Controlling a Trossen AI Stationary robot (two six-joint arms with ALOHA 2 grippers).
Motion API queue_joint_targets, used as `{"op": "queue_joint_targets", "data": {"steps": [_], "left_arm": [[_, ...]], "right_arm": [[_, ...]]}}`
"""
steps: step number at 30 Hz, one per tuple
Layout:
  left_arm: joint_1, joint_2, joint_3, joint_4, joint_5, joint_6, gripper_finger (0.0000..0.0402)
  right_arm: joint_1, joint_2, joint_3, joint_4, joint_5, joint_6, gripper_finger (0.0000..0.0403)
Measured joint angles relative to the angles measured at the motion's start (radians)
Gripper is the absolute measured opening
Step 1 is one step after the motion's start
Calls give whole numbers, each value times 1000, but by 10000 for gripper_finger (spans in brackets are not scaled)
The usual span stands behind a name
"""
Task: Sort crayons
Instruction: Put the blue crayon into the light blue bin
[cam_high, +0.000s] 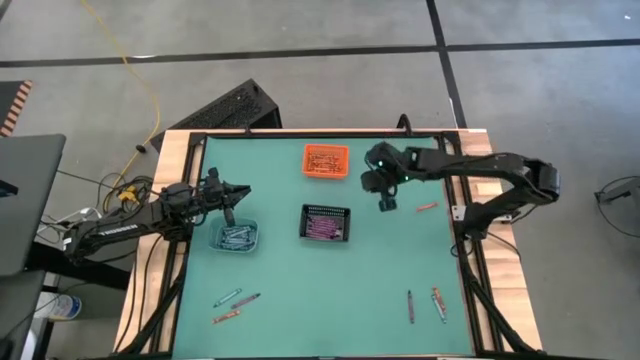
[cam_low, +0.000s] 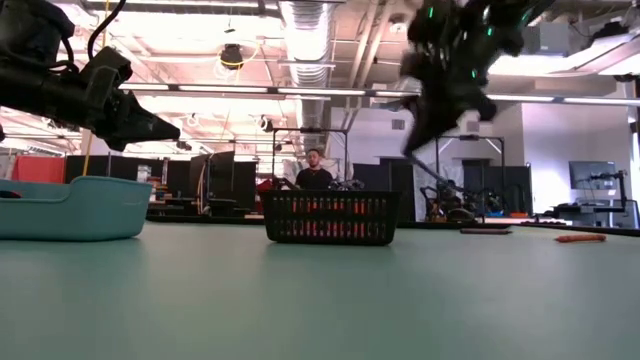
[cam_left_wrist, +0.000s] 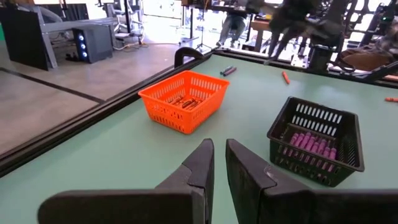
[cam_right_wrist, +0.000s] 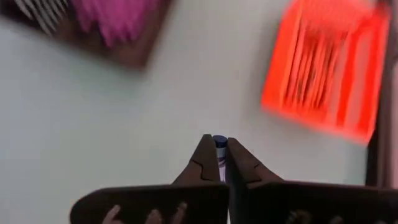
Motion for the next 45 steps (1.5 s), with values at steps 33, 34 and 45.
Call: {"op": "queue_joint_targets", "data": {"steps": [33, 34, 45], "left_arm": [[0, 0, 0, 0, 0, 0, 29], [0, 0, 0, 0, 0, 0, 29], [0, 0, 0, 0, 0, 0, 29]], "right_arm": [[408, 948, 869, 900, -54, 155, 1], [408, 961, 886, 905, -56, 172, 1], [408, 1031, 954, 909, -85, 285, 1]]}}
